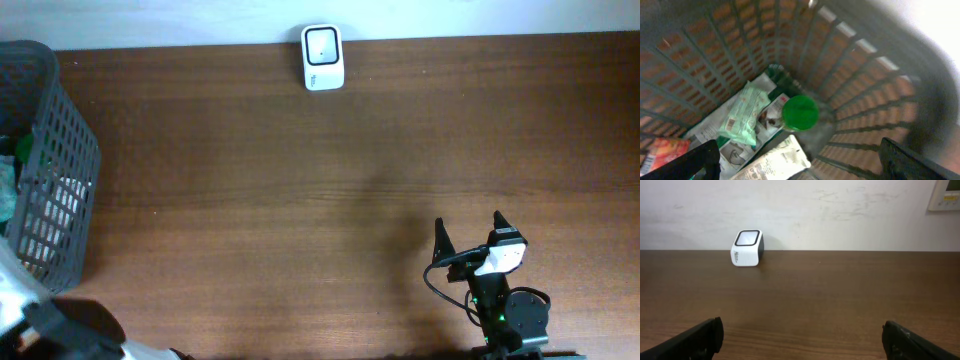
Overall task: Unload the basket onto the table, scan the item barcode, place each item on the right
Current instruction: 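Reach the left gripper into the grey basket and grasp the green-lidded jar, then carry the jar with the left gripper and set it on the table centre, then reach the left gripper into the basket and grasp the pale green wipes packet, then place the wipes packet left of the jar and release the left gripper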
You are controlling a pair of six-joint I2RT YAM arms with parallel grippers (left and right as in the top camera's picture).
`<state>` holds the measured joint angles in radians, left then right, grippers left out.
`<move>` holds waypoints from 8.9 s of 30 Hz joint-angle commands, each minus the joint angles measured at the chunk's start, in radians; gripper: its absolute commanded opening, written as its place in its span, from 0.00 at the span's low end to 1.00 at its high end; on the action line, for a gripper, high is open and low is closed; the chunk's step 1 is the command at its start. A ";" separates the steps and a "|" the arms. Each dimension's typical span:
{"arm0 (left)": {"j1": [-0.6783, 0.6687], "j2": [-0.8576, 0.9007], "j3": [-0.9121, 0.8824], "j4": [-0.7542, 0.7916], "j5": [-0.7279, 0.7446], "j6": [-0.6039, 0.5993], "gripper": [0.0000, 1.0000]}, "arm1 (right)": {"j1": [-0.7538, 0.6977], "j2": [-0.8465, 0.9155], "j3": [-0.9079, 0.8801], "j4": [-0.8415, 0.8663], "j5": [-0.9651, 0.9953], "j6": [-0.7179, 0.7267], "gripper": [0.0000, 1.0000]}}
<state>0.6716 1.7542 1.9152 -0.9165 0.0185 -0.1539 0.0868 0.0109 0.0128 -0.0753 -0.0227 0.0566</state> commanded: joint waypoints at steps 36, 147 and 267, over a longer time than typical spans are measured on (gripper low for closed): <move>-0.029 0.471 0.003 0.111 0.011 0.393 0.72 | 0.002 -0.007 -0.007 -0.001 0.009 0.004 0.98; -1.426 0.745 0.497 -0.355 0.150 0.138 0.99 | 0.002 -0.007 -0.007 -0.001 0.009 0.004 0.98; -1.280 0.304 -0.327 0.100 -0.007 -0.460 0.54 | 0.002 -0.007 -0.007 -0.001 0.009 0.004 0.98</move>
<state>-0.6094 2.0521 1.5818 -0.8223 0.0044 -0.5995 0.0868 0.0109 0.0128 -0.0753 -0.0227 0.0563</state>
